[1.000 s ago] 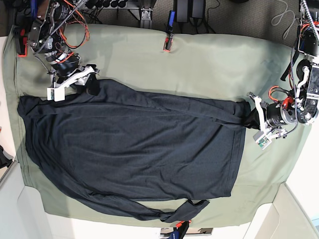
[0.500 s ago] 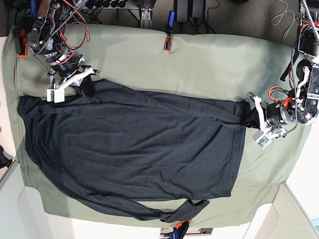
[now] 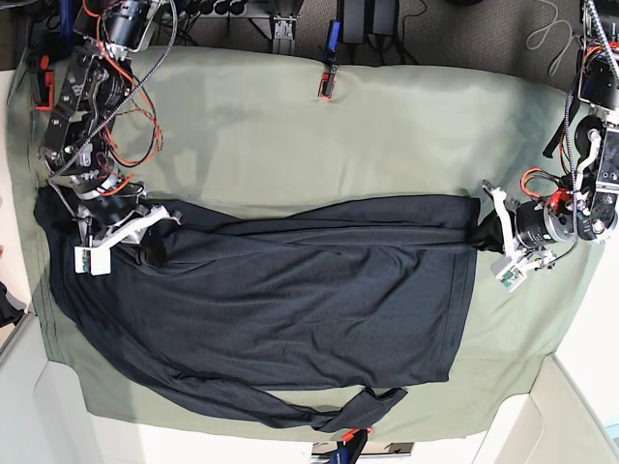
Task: Fold the T-shirt properly
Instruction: 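Drag the shirt edge with both grippers toward the robot's base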
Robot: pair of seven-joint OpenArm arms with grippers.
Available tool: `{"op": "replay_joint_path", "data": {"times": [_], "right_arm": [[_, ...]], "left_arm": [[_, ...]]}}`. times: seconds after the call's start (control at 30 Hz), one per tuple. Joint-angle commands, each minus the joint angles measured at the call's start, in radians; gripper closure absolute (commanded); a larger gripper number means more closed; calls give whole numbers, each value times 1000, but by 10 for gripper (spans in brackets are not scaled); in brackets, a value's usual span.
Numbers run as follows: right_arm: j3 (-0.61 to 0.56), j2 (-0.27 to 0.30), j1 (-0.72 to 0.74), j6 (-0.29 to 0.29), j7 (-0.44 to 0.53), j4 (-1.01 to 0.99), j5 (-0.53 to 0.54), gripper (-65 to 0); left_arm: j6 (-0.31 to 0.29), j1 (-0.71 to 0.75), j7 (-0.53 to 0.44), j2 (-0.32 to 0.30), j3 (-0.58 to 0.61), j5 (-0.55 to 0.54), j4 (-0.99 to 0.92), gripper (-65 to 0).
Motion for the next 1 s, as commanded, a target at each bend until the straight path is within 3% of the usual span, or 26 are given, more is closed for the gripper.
{"op": "replay_joint_path", "data": {"times": [0.0,0.1,0.23,0.33,0.4,0.5,0.6,0.7,0.97], "right_arm": [[1,9,32,3,22,-9,13,0],[1,19,63,2,32,-88,13,0],[1,31,95,2,53,-166,13,-8],[1,30,103,-5,56,-180,14,-214],[1,32,103,-5,37,-177,19,-292],[1,34,100,-4,2,-138,48,-297],[1,38,94,-4,-36,-53,53,-297],[2,65,48,-4,-103,60,79,-297],[106,116,-75,-23,-117,145,100,-297]], "left_arm": [[-1,-21,-21,-22,-11,2,12,-50],[-1,-21,-26,-22,-11,13,12,-62],[-1,-24,-99,-22,-11,62,-5,-196],[-1,-36,-122,-11,-11,61,-54,-304],[-1,-50,-101,2,-11,45,-93,-323],[-1,-74,98,-1,-13,-146,-99,-322],[-1,-62,155,-30,-41,-367,-39,-322],[-1,-29,210,-56,-114,-434,24,-322],[-1,0,355,-61,-197,-637,29,-322]]}}
